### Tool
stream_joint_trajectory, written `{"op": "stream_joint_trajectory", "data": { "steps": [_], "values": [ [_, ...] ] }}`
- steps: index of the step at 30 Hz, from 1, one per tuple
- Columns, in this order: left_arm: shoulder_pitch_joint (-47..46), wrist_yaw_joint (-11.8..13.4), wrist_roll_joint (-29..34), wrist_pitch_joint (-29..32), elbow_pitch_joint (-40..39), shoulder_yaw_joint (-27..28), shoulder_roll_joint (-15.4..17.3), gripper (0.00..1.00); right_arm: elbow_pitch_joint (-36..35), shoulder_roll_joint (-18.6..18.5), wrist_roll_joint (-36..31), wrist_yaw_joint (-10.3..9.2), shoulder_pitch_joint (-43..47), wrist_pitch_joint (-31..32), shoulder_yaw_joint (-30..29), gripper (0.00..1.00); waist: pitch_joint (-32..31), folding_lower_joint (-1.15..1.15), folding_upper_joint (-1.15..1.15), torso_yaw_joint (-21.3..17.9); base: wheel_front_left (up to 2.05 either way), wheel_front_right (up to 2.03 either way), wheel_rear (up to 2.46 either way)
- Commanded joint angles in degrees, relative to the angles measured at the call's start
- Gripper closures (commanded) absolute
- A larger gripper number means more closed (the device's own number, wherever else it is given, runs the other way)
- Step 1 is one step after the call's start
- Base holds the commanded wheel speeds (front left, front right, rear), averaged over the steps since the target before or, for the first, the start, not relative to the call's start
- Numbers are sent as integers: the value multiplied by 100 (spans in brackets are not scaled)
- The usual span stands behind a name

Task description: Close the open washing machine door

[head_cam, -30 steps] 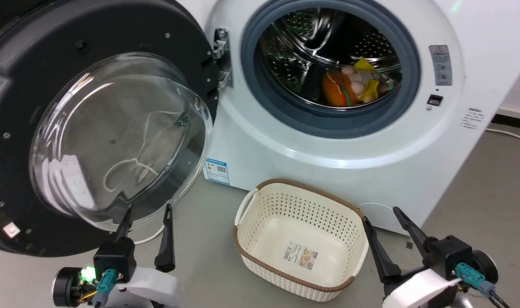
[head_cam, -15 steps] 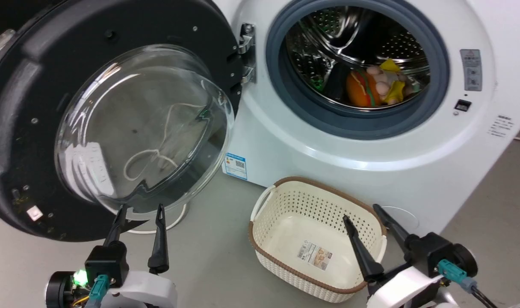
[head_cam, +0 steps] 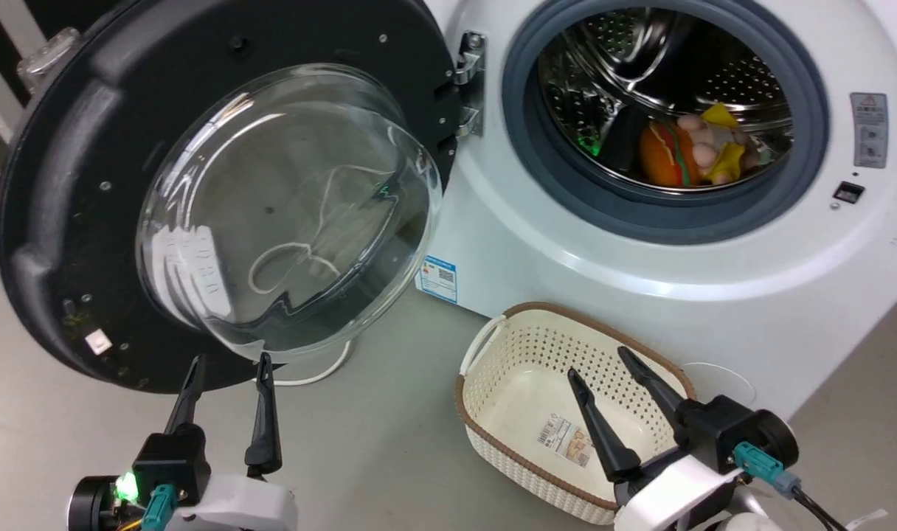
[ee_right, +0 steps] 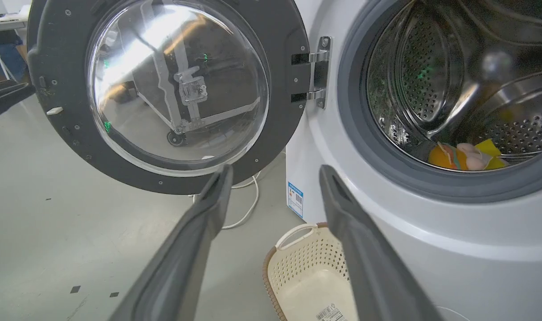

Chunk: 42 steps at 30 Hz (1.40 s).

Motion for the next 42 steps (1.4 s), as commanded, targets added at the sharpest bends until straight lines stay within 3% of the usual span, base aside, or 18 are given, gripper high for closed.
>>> {"op": "stream_joint_trajectory", "data": {
  "steps": [1, 17, 18, 19, 28, 32, 35, 39, 42],
  "values": [
    [67, 16, -27, -62, -15, 31, 0, 0, 41, 15, 58, 3, -104, -64, 49, 0, -2, 0, 0, 46, 0, 0, 0],
    [91, -39, -37, -253, 46, 65, -6, 0, 186, 19, 132, 4, -110, -255, 173, 0, 16, 0, 0, 435, 0, 0, 0],
    [92, -52, -45, -265, 58, 65, -6, 15, 191, 19, 140, 4, -114, -267, 186, 0, 22, 0, 0, 461, 0, 0, 0],
    [94, -78, -64, -277, 81, 63, -6, 100, 197, 19, 148, 4, -117, -279, 198, 0, 28, 0, 0, 488, 0, 0, 0],
    [-159, -427, -550, -385, -382, 545, -5, 100, 222, 21, 140, 4, -42, -387, 148, 0, 114, 0, 0, 747, 0, 0, 0],
    [-503, -655, -1286, -432, -611, 972, 35, 100, 201, 22, 40, 4, -1, -435, 72, 0, 271, 0, 0, 850, 0, 0, 0],
    [-883, -765, -1619, -468, -544, 1058, 272, 100, 176, 23, -56, 4, 13, -471, 2, 0, 407, 0, 0, 927, 0, 0, 0],
    [-1542, -812, -2386, -463, -119, 1542, 868, 100, 161, 22, -125, 4, -81, -518, 60, 0, 656, 0, 0, 800, 0, 0, 0],
    [-2074, -828, -3066, -122, 308, 1887, 1346, 100, 182, 22, -144, 5, -187, -541, 81, 0, 789, 0, 0, 635, 0, 0, 0]
  ]
}}
